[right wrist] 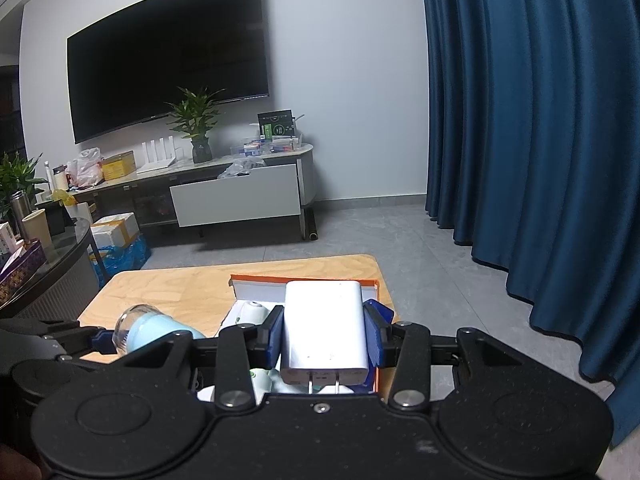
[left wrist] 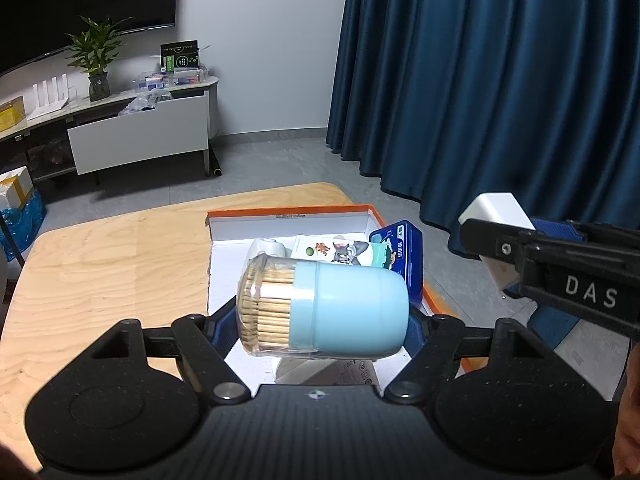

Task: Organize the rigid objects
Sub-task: 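Carry the toothpick jar and white charger with both tools over the white box, then lower the toothpick jar and white charger into the box and open both tools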

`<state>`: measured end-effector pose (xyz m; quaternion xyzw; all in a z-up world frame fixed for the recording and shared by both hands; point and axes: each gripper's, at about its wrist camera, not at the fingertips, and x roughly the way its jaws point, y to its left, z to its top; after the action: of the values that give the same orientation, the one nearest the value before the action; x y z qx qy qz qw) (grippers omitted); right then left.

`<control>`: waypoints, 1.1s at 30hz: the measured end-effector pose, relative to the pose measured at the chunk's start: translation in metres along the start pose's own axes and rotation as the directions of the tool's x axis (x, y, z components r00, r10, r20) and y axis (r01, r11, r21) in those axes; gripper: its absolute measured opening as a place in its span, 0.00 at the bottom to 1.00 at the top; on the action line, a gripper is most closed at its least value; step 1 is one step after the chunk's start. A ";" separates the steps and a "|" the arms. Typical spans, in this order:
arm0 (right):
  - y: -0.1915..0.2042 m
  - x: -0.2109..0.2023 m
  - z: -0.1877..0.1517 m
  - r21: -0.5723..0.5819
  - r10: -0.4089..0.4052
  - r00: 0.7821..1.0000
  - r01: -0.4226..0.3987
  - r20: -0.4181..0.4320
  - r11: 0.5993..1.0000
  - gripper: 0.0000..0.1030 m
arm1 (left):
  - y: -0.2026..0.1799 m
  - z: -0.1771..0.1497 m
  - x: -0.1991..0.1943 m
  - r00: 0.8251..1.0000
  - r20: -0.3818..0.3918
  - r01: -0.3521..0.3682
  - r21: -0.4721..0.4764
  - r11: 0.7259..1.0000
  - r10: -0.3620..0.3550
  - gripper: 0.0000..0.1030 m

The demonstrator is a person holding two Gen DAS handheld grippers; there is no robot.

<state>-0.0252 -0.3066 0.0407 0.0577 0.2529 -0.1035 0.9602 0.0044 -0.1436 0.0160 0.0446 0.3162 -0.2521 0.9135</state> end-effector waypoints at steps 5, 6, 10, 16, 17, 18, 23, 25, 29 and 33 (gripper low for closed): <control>-0.002 0.006 0.003 0.002 0.000 1.000 0.000 -0.002 1.000 0.49 | 0.000 -0.001 0.004 1.000 -0.009 0.004 0.002 1.000 -0.004 0.76; -0.003 0.008 0.005 0.003 0.000 1.000 0.000 -0.003 1.000 0.49 | -0.001 0.000 0.005 1.000 -0.011 0.004 0.004 1.000 -0.004 0.76; -0.005 0.013 0.007 0.004 0.000 1.000 0.000 -0.008 1.000 0.49 | -0.002 0.000 0.008 1.000 -0.019 0.008 0.005 1.000 -0.007 0.76; -0.007 0.019 0.009 0.002 -0.001 1.000 0.002 -0.012 1.000 0.49 | -0.003 0.000 0.014 0.999 -0.031 0.016 0.006 1.000 -0.015 0.76; -0.007 0.020 0.009 0.002 -0.001 1.000 0.001 -0.012 1.000 0.49 | -0.002 0.000 0.015 0.999 -0.033 0.016 0.006 1.000 -0.015 0.76; -0.007 0.020 0.008 0.002 -0.001 1.000 0.001 -0.013 1.000 0.49 | -0.002 0.000 0.016 0.999 -0.035 0.017 0.005 1.000 -0.017 0.76; -0.009 0.026 0.010 -0.003 0.002 1.000 -0.002 -0.021 1.000 0.49 | -0.002 0.000 0.020 0.999 -0.044 0.021 0.003 1.000 -0.021 0.76; -0.010 0.027 0.007 -0.004 0.001 1.000 -0.002 -0.022 1.000 0.49 | -0.002 0.000 0.022 0.999 -0.049 0.023 0.001 1.000 -0.023 0.76; -0.011 0.029 0.008 -0.003 0.004 1.000 -0.004 -0.025 1.000 0.49 | -0.004 0.000 0.026 0.998 -0.055 0.025 -0.002 1.000 -0.026 0.76; -0.013 0.032 0.007 -0.003 0.005 1.000 -0.005 -0.031 1.000 0.49 | -0.004 0.000 0.029 0.998 -0.062 0.029 -0.006 1.000 -0.029 0.76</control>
<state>0.0025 -0.3256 0.0304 0.0585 0.2678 -0.0998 0.9565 0.0221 -0.1596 -0.0013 0.0454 0.3457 -0.2630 0.8996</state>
